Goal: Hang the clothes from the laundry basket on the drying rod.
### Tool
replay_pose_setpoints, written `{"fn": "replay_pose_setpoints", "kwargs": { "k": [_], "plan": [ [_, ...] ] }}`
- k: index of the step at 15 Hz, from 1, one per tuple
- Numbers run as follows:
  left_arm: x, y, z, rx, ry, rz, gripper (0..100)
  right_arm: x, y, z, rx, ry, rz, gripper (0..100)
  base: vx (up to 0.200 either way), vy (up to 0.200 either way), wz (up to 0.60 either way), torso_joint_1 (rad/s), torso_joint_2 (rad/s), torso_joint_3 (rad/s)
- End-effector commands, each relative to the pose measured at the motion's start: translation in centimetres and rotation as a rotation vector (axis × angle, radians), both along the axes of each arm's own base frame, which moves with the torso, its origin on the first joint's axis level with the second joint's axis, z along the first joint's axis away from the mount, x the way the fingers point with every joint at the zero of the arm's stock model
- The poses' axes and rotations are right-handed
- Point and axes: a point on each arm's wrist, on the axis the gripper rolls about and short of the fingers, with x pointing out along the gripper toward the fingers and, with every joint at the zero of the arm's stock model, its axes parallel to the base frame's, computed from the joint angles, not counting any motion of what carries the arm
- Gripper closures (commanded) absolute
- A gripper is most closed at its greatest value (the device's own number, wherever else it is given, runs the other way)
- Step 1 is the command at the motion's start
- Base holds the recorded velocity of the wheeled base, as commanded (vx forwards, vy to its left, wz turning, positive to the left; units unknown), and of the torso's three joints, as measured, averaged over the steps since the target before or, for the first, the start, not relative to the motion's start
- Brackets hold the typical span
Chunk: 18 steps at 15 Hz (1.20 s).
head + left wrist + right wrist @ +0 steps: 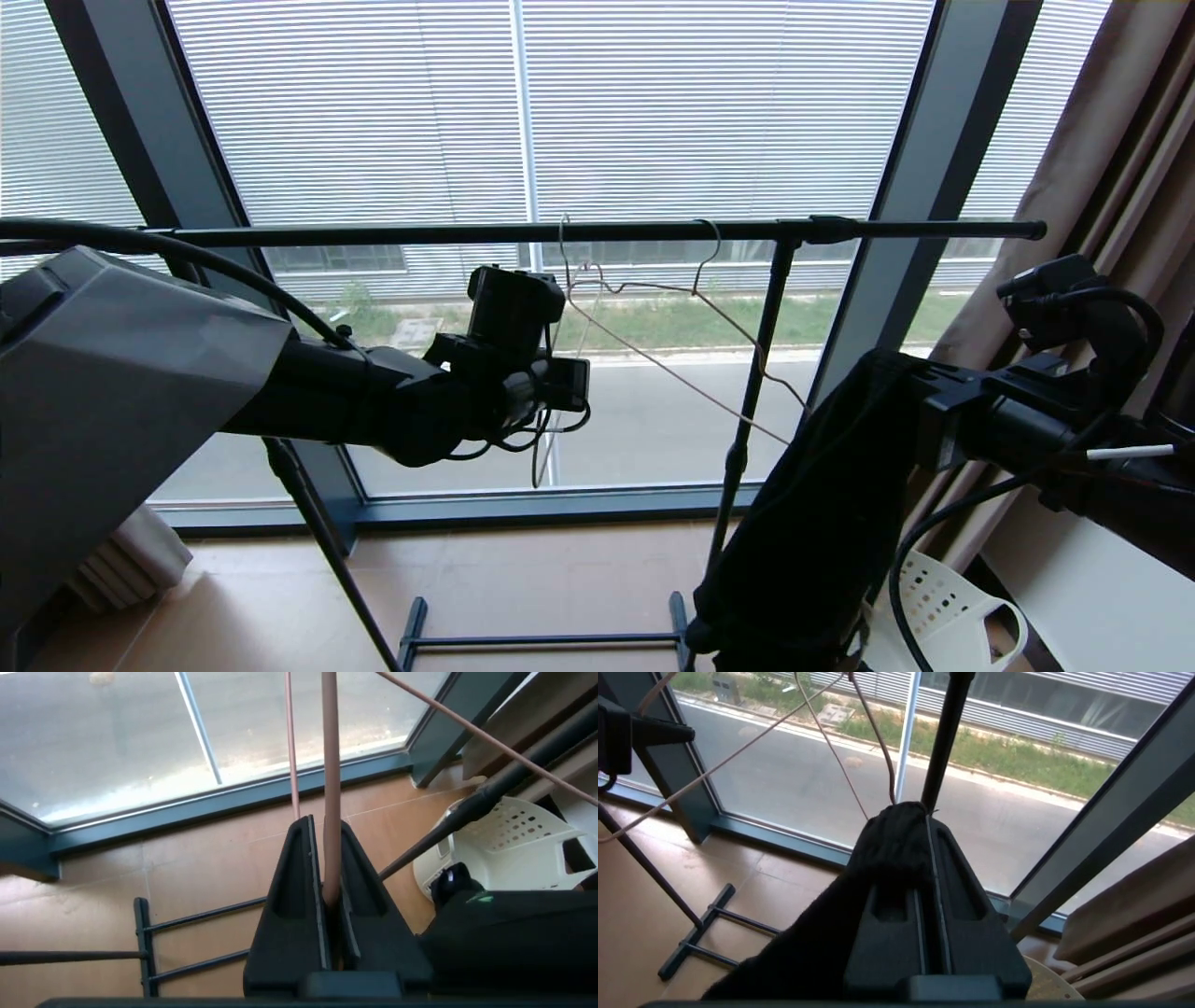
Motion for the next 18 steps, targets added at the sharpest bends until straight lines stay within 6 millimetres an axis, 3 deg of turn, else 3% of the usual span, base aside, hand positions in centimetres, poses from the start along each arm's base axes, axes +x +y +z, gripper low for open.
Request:
{"fn": "replay_pose_setpoints", "kwargs": {
  "k": [1, 10, 15, 18],
  "plan": [
    [-0.1, 1.5, 0.9, -0.007, -0.011, 0.029, 100, 0.0, 0.0, -0.1, -0.002, 0.003, 0.001, 100, 0.0, 0.0, 0.0, 0.0, 0.0, 0.0],
    [-3.4, 5.3, 2.6, 0.0, -0.003, 0.069, 100, 0.0, 0.0, -0.1, -0.003, 0.003, 0.001, 100, 0.0, 0.0, 0.0, 0.0, 0.0, 0.0],
    [-8.6, 7.9, 3.6, 0.045, -0.061, -0.06, 100, -0.2, 1.1, -0.7, -0.015, 0.025, 0.041, 100, 0.0, 0.0, 0.0, 0.0, 0.0, 0.0],
    [-11.7, 9.8, 2.7, 0.122, -0.112, -0.165, 100, -0.4, 1.9, -0.9, -0.023, 0.033, 0.069, 100, 0.0, 0.0, 0.0, 0.0, 0.0, 0.0]
  ]
}}
